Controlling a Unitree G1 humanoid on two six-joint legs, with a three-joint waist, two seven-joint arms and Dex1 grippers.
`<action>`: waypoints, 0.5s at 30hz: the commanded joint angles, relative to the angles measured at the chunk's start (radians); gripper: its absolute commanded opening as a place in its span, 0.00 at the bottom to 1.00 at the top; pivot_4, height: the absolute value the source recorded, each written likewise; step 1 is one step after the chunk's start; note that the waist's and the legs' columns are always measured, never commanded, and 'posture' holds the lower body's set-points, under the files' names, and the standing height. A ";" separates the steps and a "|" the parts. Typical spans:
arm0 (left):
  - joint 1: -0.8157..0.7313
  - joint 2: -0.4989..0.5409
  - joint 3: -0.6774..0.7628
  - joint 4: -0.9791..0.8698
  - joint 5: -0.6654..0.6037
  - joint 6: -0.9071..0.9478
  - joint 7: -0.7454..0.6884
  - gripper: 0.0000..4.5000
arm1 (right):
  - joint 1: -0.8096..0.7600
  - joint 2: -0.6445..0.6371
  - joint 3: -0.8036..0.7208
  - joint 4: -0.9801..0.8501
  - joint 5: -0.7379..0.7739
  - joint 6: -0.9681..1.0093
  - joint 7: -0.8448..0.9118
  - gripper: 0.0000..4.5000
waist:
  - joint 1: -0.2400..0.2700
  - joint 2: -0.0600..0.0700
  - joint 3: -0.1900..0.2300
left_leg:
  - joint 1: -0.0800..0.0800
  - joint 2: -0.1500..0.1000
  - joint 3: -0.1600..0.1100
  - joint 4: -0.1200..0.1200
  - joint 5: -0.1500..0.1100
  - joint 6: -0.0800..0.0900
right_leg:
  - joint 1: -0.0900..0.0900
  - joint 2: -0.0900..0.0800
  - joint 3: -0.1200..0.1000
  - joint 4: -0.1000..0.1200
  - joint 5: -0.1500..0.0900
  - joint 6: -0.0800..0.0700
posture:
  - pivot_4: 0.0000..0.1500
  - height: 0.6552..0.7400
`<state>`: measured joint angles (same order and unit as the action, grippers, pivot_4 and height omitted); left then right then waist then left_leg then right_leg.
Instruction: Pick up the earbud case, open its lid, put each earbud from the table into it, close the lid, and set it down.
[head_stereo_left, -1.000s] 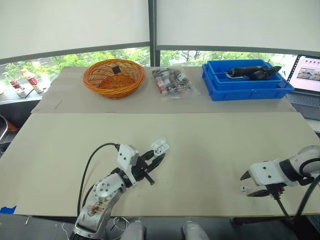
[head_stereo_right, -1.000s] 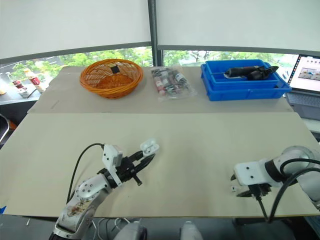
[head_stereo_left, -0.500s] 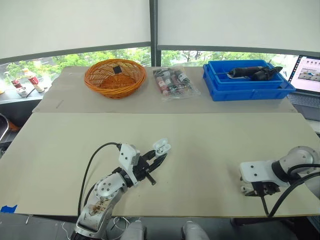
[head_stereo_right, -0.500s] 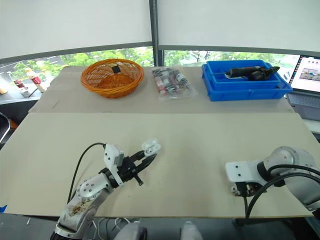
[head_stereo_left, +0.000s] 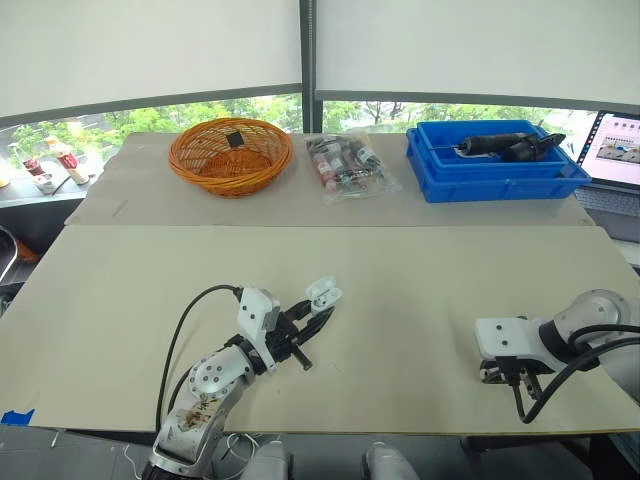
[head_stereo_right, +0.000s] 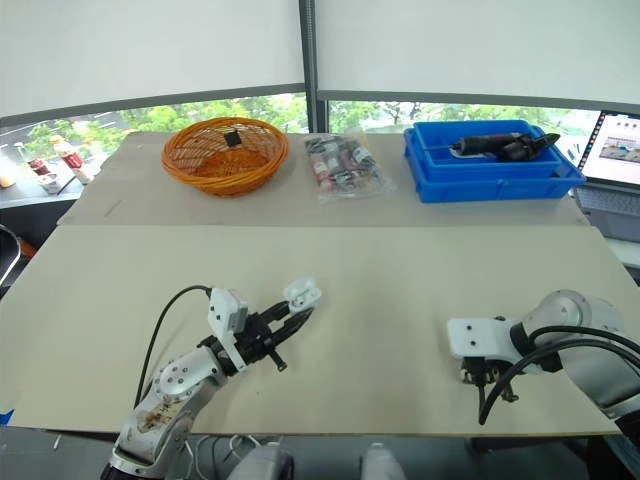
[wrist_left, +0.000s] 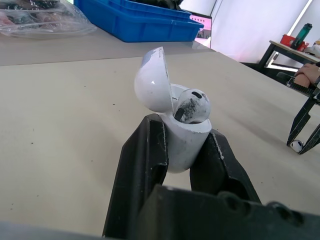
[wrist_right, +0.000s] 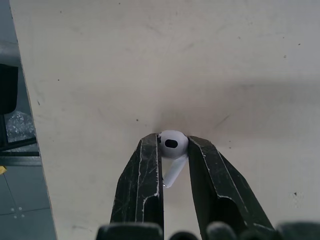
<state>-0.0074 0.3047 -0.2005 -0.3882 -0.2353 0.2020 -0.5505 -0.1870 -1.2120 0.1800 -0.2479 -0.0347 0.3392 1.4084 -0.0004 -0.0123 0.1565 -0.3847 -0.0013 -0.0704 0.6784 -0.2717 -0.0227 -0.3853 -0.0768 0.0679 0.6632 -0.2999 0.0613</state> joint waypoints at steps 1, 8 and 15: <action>-0.011 -0.004 -0.005 -0.018 -0.002 -0.007 -0.004 0.13 | 0.004 0.009 0.003 -0.033 0.024 0.013 0.007 0.08 | -0.001 0.000 0.000 | 0.000 0.000 0.000 0.000 0.000 0.000 | 0.000 0.000 0.000 0.000 0.000 0.000 | 1.00 1.00; -0.028 -0.009 -0.007 0.001 -0.002 -0.022 -0.012 0.13 | -0.104 0.086 -0.097 -0.031 0.141 0.014 -0.039 0.08 | -0.005 0.000 0.000 | 0.000 0.000 0.000 0.000 0.000 0.000 | -0.001 0.000 0.000 0.000 0.000 0.000 | 1.00 1.00; -0.105 -0.036 0.003 0.052 -0.027 -0.041 -0.043 0.13 | -0.201 0.410 -0.233 -0.141 0.374 0.099 -0.285 0.08 | -0.006 -0.001 0.000 | -0.002 0.000 -0.001 0.000 0.000 0.000 | -0.001 0.000 -0.001 0.000 0.000 0.000 | 1.00 1.00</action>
<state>-0.0918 0.2760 -0.2040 -0.3237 -0.2391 0.1857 -0.5825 -0.3805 -0.8466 0.0006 -0.3401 0.2837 0.4386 1.2058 -0.0063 -0.0131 0.1569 -0.3873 -0.0018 -0.0725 0.6786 -0.2717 -0.0228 -0.3870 -0.0771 0.0666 0.6638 -0.2999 0.0613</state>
